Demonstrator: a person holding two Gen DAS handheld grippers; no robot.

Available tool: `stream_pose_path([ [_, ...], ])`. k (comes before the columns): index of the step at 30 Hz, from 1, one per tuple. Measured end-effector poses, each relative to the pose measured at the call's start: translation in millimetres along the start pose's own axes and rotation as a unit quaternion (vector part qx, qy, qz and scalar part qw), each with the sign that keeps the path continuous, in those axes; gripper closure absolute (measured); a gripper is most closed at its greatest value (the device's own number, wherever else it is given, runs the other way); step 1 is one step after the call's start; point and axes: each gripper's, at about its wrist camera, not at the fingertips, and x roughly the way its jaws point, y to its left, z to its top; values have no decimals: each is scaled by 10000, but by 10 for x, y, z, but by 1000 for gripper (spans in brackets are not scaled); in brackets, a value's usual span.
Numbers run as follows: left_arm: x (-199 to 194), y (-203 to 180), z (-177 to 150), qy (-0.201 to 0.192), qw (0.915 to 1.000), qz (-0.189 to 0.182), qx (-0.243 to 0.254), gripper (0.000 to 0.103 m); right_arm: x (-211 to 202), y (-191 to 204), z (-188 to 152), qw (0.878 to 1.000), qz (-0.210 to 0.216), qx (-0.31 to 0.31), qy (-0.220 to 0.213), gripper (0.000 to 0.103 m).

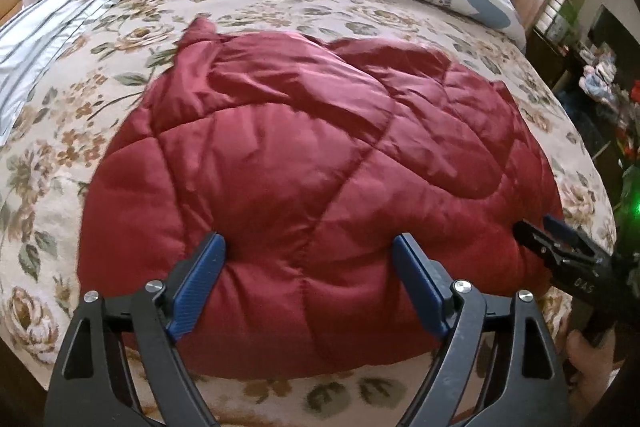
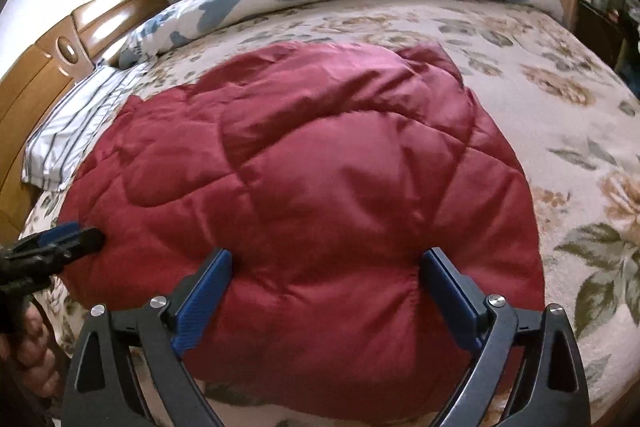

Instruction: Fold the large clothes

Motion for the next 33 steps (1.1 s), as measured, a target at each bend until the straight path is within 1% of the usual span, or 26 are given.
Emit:
stream_pose_path([
  [3,35,84,-2,19,9999,-16,-99,17,19,-82,-60,9999,93,128,14,7],
  [6,136,70,-18,41,10000,58,9,16,25,-72,-98,9999,71,123,-20,7],
  [8,215,45,-28,23,9999,135,89,13,29,-56,-111,9999,35,97,-46,7],
  [11,305,38,-27,29,9998,153,97,9,41,-67,-133,9999,28,92,-80,7],
  [16,361,5,4,9,9998,189,112,4,40,-96,-195,9994,-19,212,-261,6],
  [20,389,-22,0,-23,9996,248,134,2,47,-96,-187,9993,-50,241,-272,6],
  [24,390,-28,-8,-40,9995,265,142,1,-1,-68,-137,9994,-118,234,-204,6],
  [26,390,-31,-8,-40,9996,262,141,2,-125,10,-80,9993,-153,145,-314,6],
  [29,390,-27,-11,-48,9995,276,138,1,-248,157,50,9985,14,-140,-520,5],
  [31,389,-30,-6,-44,9995,274,141,1,-234,234,137,9983,159,-274,-494,5],
  [33,391,-30,-8,-36,9995,272,144,1,-137,285,232,9984,271,-346,-362,5],
])
